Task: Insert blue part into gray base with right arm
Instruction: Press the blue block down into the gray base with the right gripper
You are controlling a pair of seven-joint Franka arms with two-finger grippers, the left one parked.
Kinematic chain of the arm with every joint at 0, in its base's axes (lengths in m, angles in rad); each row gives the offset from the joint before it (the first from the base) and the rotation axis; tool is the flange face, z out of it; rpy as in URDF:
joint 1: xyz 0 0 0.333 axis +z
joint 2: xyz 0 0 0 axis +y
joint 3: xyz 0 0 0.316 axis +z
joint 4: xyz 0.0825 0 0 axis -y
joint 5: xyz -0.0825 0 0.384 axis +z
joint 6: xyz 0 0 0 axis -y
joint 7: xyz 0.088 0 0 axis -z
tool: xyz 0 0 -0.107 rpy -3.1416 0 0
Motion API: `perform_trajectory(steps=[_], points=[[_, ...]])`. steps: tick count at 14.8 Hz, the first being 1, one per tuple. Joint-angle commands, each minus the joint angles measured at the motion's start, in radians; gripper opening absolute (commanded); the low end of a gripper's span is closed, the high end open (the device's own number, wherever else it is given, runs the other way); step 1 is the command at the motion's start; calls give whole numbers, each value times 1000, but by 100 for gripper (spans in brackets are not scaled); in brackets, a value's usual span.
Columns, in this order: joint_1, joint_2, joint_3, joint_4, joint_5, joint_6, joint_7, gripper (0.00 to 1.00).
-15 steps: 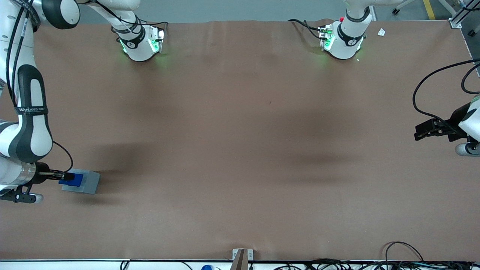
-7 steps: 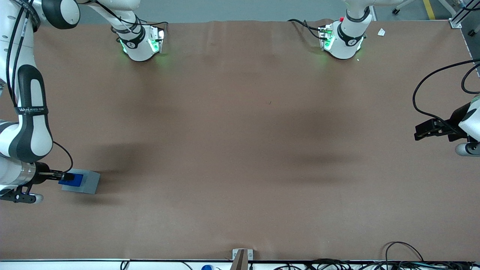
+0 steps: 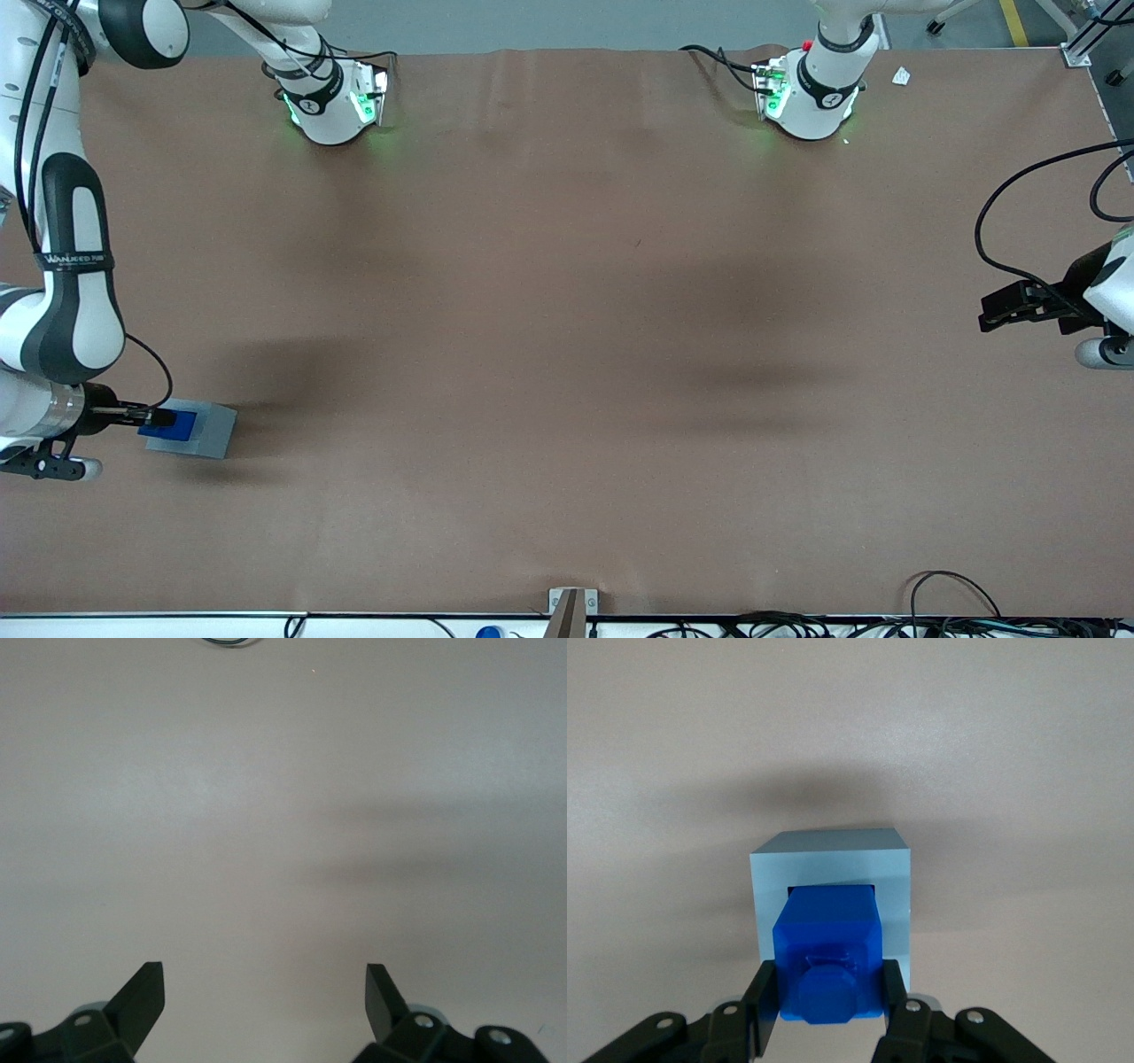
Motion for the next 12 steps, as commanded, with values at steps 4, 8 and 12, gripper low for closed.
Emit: perform_trajectory(steps=[4, 8, 12], points=[[-15, 31, 12, -9, -11, 84, 1, 2], [-15, 31, 12, -9, -10, 87, 2, 1], [-15, 31, 12, -10, -10, 87, 2, 4]])
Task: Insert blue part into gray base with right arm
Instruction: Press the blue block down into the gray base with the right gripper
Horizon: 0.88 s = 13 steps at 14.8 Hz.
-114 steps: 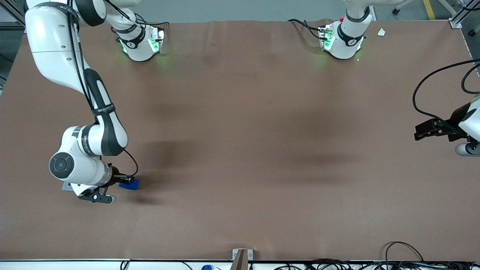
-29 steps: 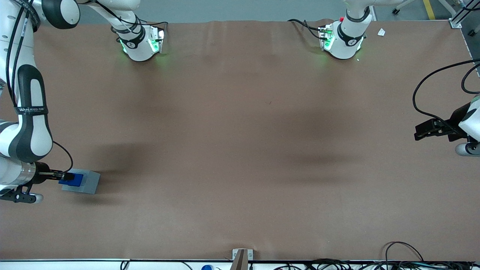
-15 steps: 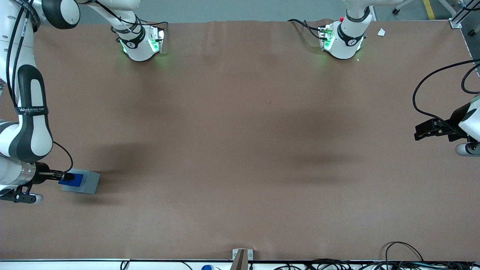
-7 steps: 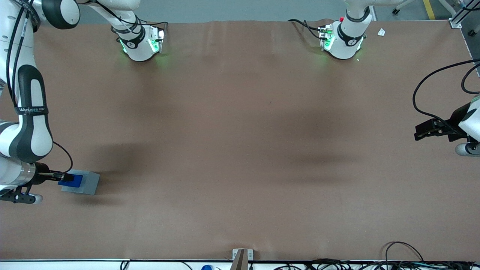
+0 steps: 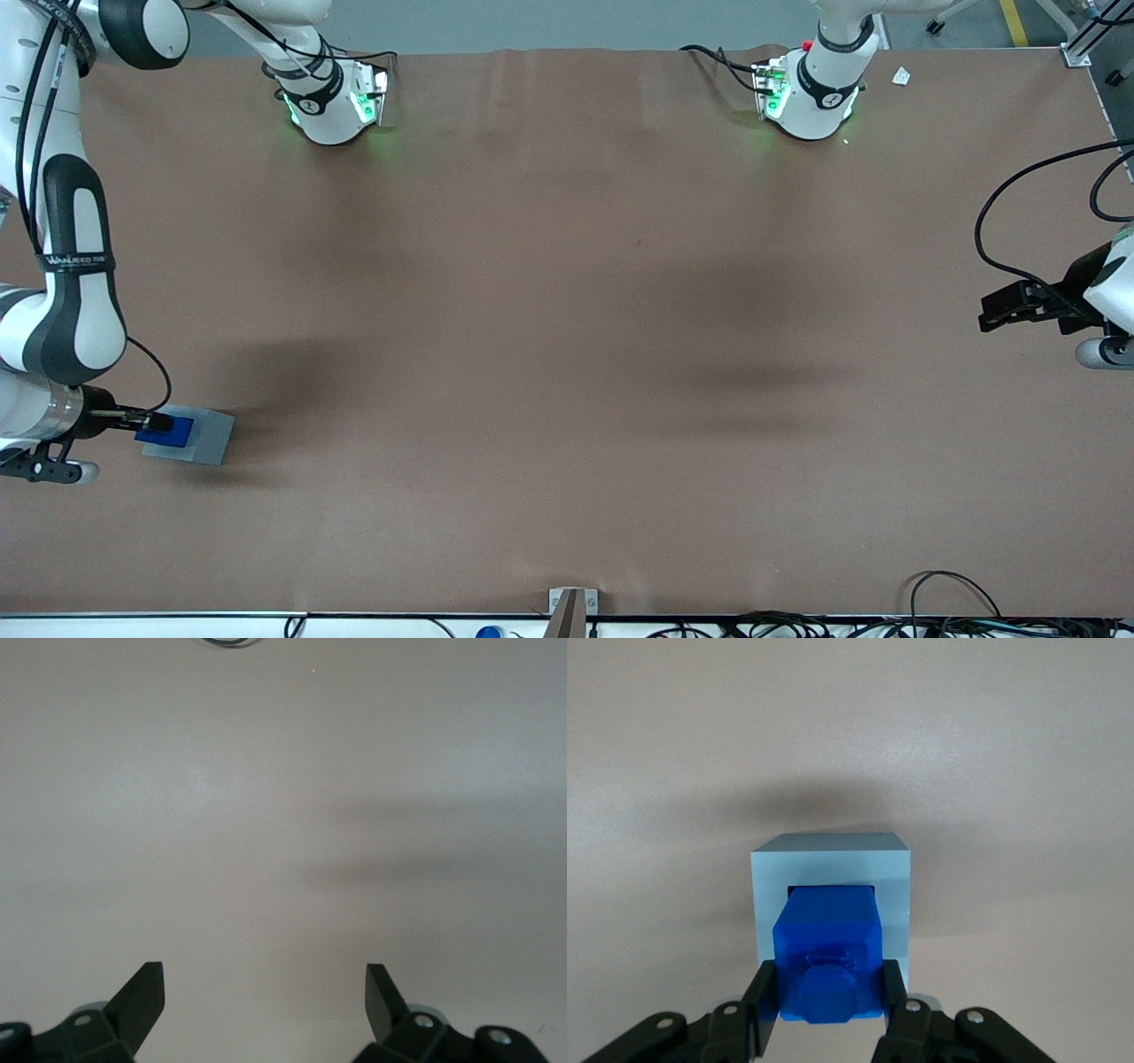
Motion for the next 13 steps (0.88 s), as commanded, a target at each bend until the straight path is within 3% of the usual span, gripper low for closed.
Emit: perform_trajectory(steps=[1, 8, 13], points=[[-15, 28, 13, -11, -8, 49, 2, 5], [-15, 31, 13, -11, -8, 50, 2, 12], [-16, 36, 13, -11, -11, 61, -15, 3]])
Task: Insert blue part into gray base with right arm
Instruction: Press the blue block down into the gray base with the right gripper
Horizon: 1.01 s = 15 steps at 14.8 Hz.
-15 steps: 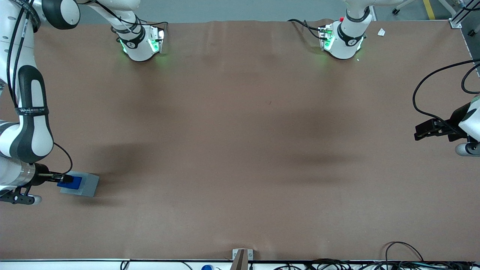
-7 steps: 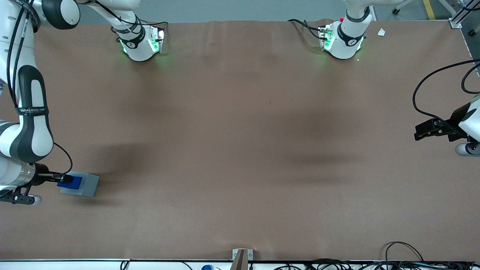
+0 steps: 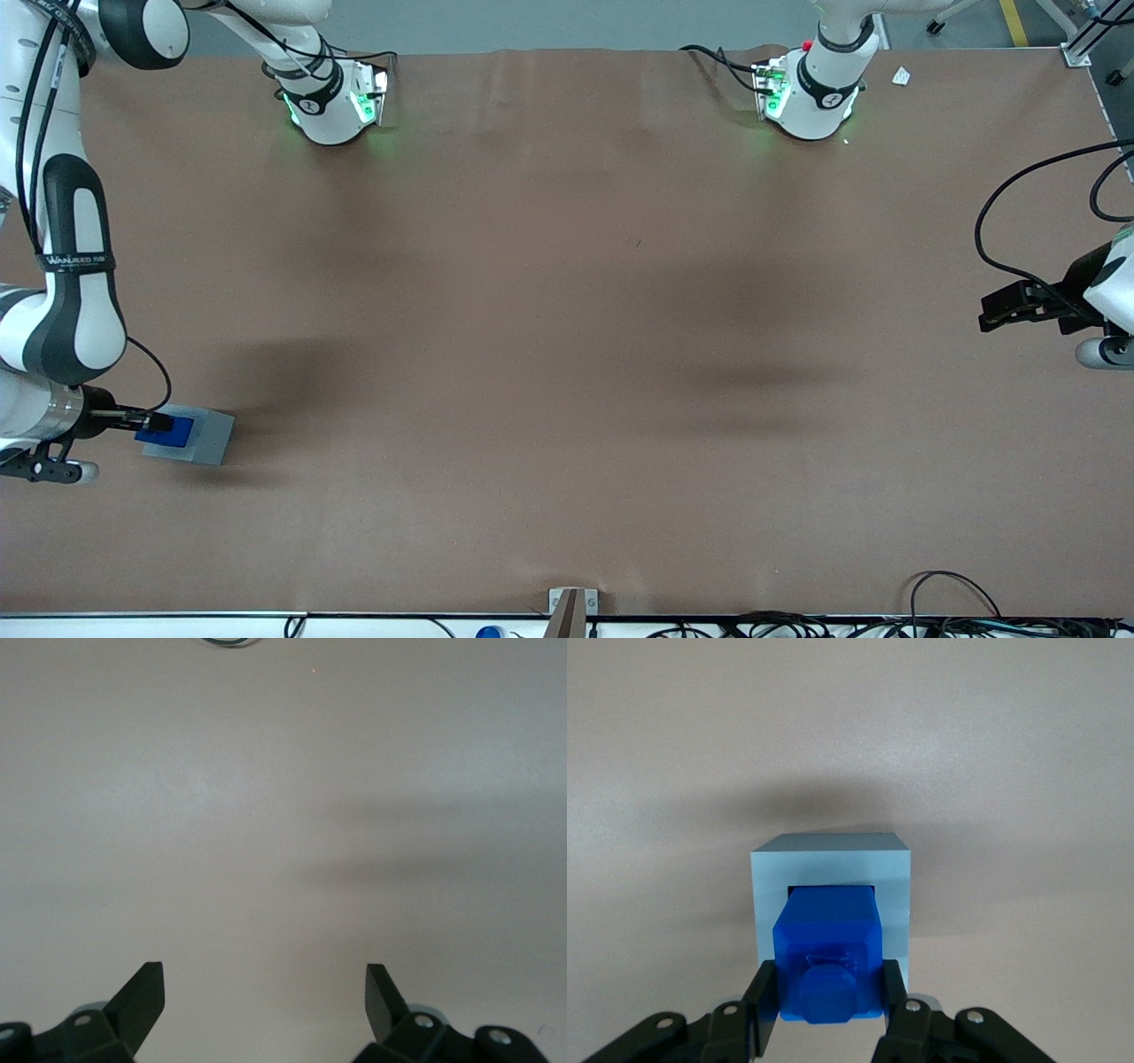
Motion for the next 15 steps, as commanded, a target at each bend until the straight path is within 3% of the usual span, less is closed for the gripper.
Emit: perform_trajectory(steps=[1, 15], points=[[-16, 38, 13, -10, -11, 62, -20, 2], [-19, 38, 13, -10, 1, 80, -49, 0]])
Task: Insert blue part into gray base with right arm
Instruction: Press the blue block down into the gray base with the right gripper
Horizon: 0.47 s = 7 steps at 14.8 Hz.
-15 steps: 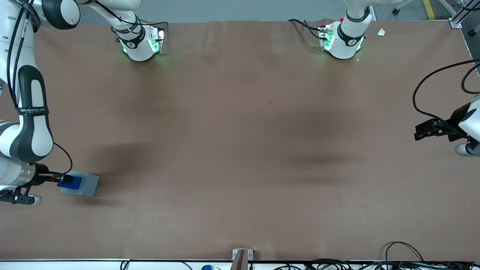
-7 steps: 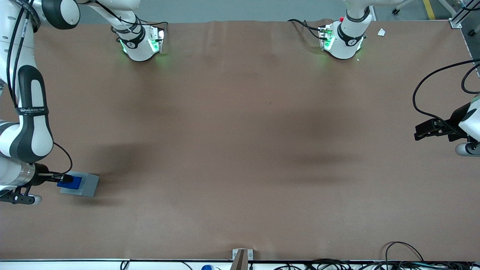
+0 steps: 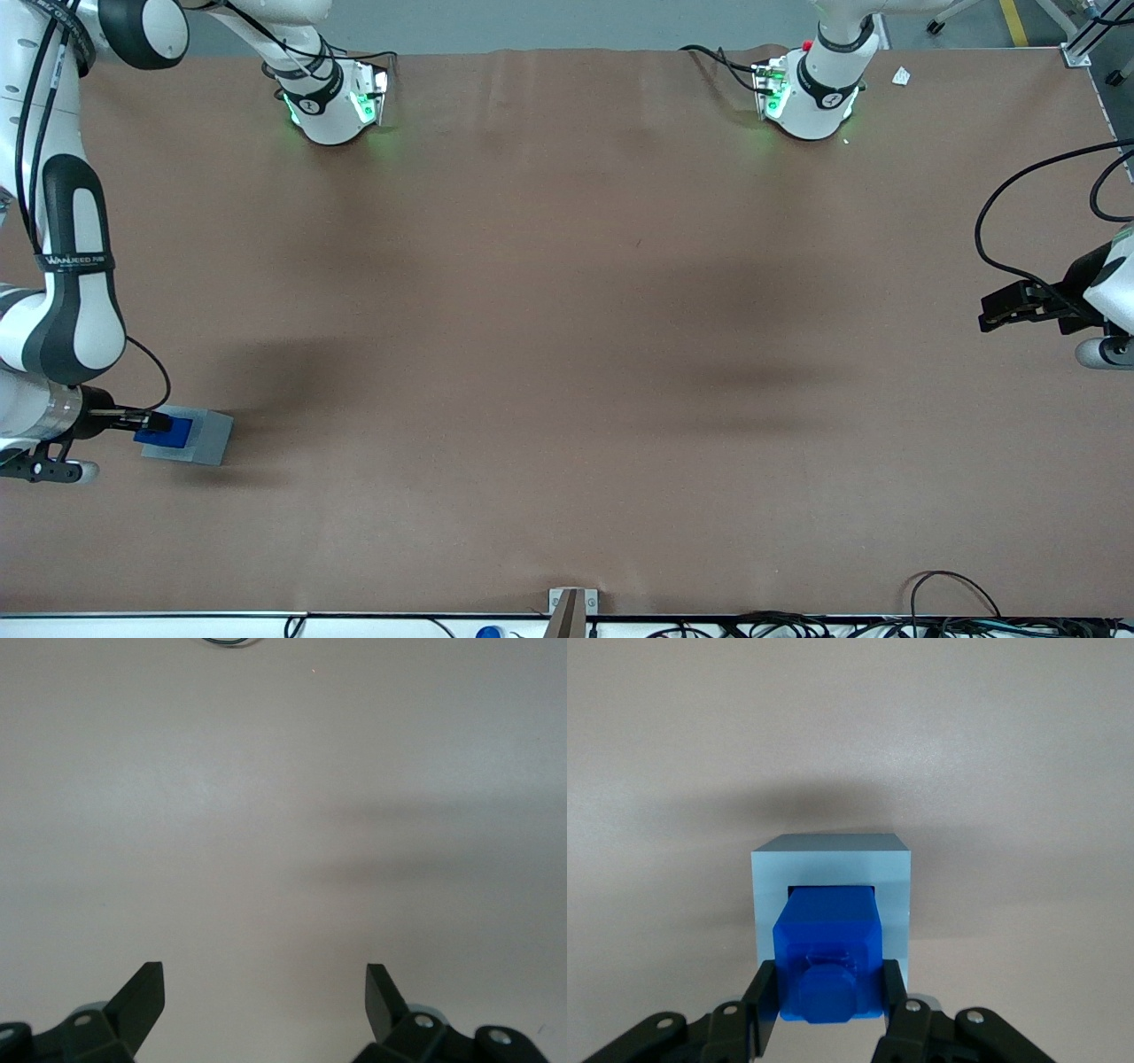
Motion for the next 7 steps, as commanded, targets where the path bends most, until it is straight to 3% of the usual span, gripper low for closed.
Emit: perform_trajectory(steps=[1, 7], points=[[-16, 39, 13, -11, 3, 86, -22, 1], [-16, 54, 13, -17, 4, 109, -20, 1]])
